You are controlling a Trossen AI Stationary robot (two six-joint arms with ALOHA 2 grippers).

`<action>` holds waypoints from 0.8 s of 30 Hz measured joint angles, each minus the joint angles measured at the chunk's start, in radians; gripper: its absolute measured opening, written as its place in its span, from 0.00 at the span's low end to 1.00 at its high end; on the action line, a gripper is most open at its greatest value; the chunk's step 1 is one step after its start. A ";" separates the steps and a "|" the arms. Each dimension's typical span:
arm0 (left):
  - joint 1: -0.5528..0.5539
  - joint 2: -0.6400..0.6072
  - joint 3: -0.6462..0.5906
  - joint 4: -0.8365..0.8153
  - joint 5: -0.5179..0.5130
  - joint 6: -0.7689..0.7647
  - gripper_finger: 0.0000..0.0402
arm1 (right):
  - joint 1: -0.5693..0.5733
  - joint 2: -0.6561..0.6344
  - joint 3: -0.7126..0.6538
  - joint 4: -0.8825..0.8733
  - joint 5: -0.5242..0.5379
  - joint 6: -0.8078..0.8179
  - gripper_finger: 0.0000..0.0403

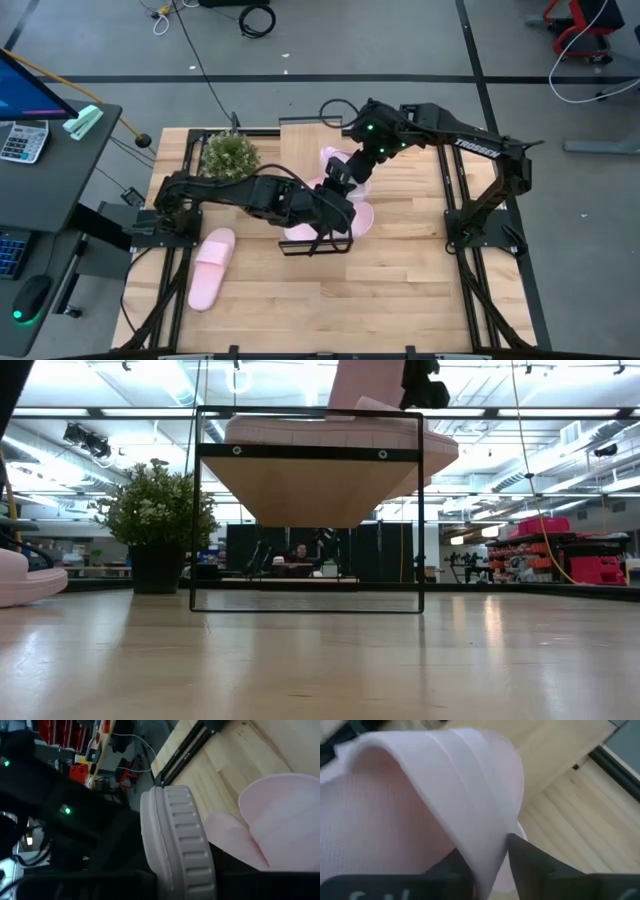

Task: Pick and place slides into the shelf
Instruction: Put the pink slide on the shelf

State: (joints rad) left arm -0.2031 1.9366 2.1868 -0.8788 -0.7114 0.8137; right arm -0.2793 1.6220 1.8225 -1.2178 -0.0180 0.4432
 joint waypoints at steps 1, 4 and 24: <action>0.000 -0.006 0.000 -0.008 0.001 -0.004 0.18 | -0.004 -0.007 0.000 0.004 -0.006 0.001 0.32; -0.003 -0.025 0.000 -0.008 0.000 -0.023 0.18 | -0.028 -0.036 0.000 0.022 -0.025 0.007 0.37; -0.013 -0.115 0.000 -0.151 0.005 -0.133 0.17 | -0.118 -0.132 -0.001 0.215 -0.402 0.108 0.56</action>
State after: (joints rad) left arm -0.2157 1.8220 2.1868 -1.0302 -0.7063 0.6807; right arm -0.3973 1.4899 1.8214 -1.0029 -0.4197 0.5507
